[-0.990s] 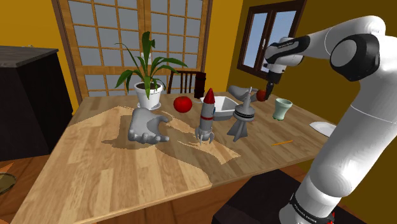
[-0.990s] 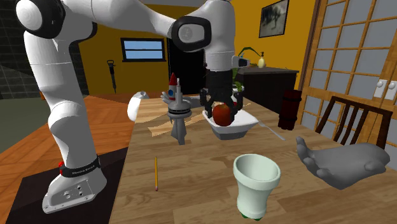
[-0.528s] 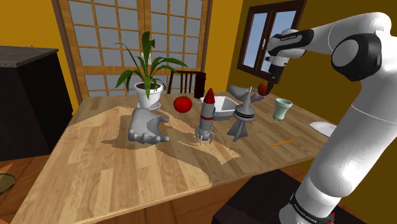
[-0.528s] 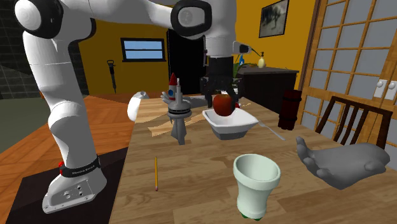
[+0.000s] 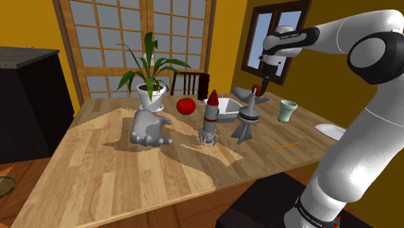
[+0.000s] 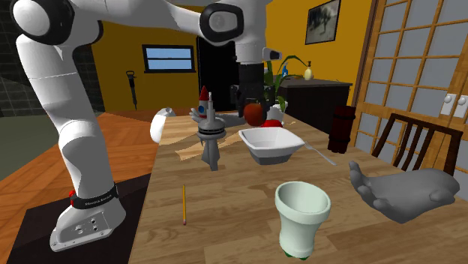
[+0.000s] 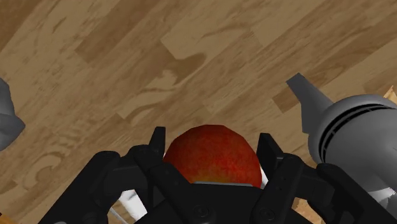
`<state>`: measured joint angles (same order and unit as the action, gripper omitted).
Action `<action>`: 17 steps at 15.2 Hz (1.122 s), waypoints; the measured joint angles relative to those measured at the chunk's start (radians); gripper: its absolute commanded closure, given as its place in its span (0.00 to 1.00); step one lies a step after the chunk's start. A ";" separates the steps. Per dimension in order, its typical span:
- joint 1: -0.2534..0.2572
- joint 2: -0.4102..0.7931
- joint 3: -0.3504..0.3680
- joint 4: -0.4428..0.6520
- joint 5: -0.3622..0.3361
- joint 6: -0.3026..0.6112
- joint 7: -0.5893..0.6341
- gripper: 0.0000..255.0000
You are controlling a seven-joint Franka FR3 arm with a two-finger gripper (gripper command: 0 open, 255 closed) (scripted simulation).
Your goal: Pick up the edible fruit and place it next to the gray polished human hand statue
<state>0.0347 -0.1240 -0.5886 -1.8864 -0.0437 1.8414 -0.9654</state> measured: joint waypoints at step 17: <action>0.169 0.038 0.227 0.027 0.013 0.002 0.393 1.00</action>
<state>0.2039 -0.0858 -0.3615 -1.8597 -0.0305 1.8437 -0.5729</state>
